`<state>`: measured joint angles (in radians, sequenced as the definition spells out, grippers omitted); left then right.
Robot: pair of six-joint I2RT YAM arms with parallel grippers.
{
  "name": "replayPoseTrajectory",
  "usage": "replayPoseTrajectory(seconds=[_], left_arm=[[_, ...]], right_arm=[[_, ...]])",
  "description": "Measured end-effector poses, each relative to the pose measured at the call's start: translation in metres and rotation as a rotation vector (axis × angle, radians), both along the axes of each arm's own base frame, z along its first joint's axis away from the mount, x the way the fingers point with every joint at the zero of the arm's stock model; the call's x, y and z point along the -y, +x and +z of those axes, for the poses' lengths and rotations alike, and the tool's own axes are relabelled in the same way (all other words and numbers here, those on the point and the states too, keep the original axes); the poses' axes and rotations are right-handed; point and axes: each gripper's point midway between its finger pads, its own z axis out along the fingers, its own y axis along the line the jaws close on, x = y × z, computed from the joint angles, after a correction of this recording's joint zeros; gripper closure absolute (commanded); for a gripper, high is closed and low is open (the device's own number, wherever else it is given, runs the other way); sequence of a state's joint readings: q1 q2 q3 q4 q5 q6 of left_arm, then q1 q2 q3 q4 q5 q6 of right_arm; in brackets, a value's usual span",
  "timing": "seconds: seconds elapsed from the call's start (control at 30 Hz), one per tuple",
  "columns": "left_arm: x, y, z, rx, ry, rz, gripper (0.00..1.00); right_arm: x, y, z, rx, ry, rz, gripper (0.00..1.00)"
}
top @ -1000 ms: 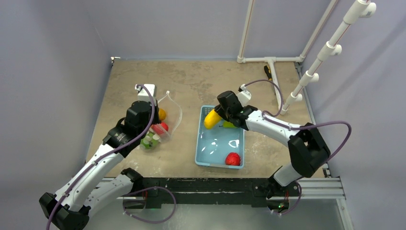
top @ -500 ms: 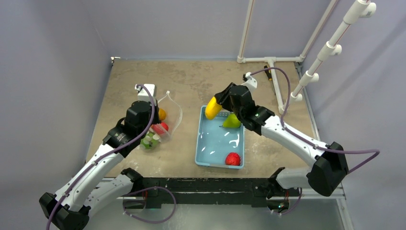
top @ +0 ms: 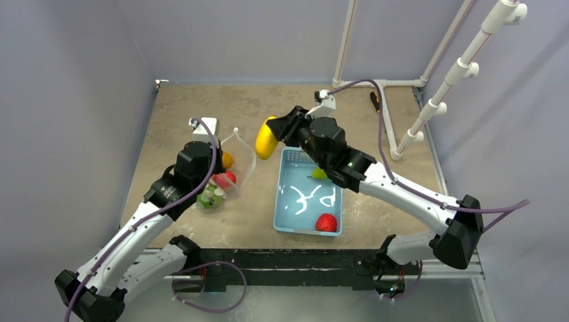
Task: Place the food in the zip-top bag and seal the zipper
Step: Place the fake fruit in the zipper food storage bag.
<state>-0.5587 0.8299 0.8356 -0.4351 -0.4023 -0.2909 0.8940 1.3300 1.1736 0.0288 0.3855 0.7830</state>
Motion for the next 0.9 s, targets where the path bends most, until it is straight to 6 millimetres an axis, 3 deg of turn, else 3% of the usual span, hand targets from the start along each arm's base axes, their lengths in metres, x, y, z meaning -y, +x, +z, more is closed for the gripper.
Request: replayPoseTrajectory(seconds=[0.1, 0.23, 0.6, 0.9], left_arm=[[0.0, 0.0, 0.0, 0.001, -0.002, -0.002, 1.0], [0.0, -0.001, 0.002, 0.005, -0.005, -0.003, 1.0], [0.0, -0.002, 0.004, 0.013, -0.011, -0.006, 1.0], [0.0, -0.002, 0.005, 0.016, -0.013, -0.006, 1.0]], right_arm=[[-0.013, 0.001, 0.012, 0.042, 0.017, 0.033, 1.0], [-0.031, 0.002, 0.01, 0.067, 0.015, 0.069, 1.0], [-0.088, -0.013, -0.033, 0.078, -0.078, 0.173, 1.0], [-0.119, -0.029, -0.074, 0.05, -0.149, 0.233, 1.0]])
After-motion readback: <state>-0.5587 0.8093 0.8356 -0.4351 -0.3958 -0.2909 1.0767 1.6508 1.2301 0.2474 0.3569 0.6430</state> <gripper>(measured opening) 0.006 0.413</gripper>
